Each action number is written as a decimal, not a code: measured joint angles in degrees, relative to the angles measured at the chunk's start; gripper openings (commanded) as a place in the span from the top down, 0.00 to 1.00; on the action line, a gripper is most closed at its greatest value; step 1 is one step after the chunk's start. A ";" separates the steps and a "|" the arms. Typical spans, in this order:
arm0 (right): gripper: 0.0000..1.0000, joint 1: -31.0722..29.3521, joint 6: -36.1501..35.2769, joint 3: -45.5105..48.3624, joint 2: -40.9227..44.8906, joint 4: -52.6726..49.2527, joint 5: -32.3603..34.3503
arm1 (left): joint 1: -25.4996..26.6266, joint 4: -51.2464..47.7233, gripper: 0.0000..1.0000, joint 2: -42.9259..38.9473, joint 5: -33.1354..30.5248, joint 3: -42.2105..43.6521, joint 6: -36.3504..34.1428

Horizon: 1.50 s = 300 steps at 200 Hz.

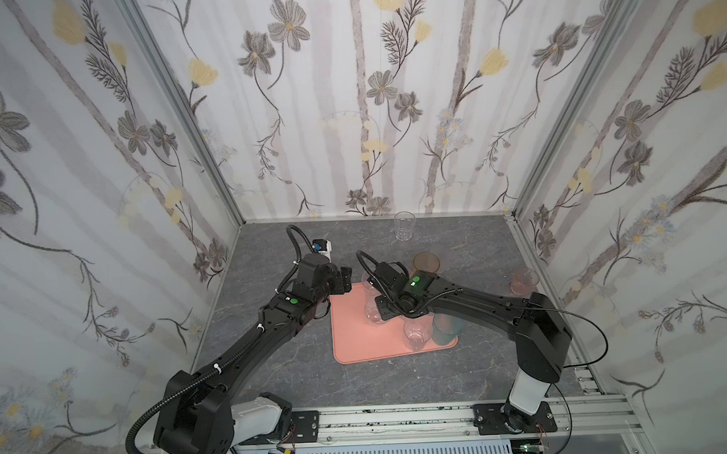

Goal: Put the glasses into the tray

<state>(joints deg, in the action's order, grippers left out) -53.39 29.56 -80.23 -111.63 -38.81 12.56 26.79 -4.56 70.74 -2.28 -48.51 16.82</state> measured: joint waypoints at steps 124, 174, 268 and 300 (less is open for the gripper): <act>0.76 -0.13 -2.23 -2.51 -4.13 -0.02 4.37 | 0.00 0.04 0.23 0.02 0.48 0.11 0.57; 0.76 -0.42 -2.67 -3.26 -3.63 -0.90 7.17 | 0.00 0.00 0.23 0.70 0.92 0.04 1.18; 0.76 -1.36 -3.13 -7.65 -3.82 -4.76 14.34 | 0.00 0.04 0.23 0.96 1.03 -0.52 1.40; 0.76 -1.18 -3.08 -8.81 -1.70 -5.07 13.92 | 0.00 0.04 0.23 1.05 1.03 -0.55 1.40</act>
<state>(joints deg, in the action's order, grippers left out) -54.57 26.48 -89.03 -113.34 -43.88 26.48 26.79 -4.51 71.79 -1.26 -49.06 18.22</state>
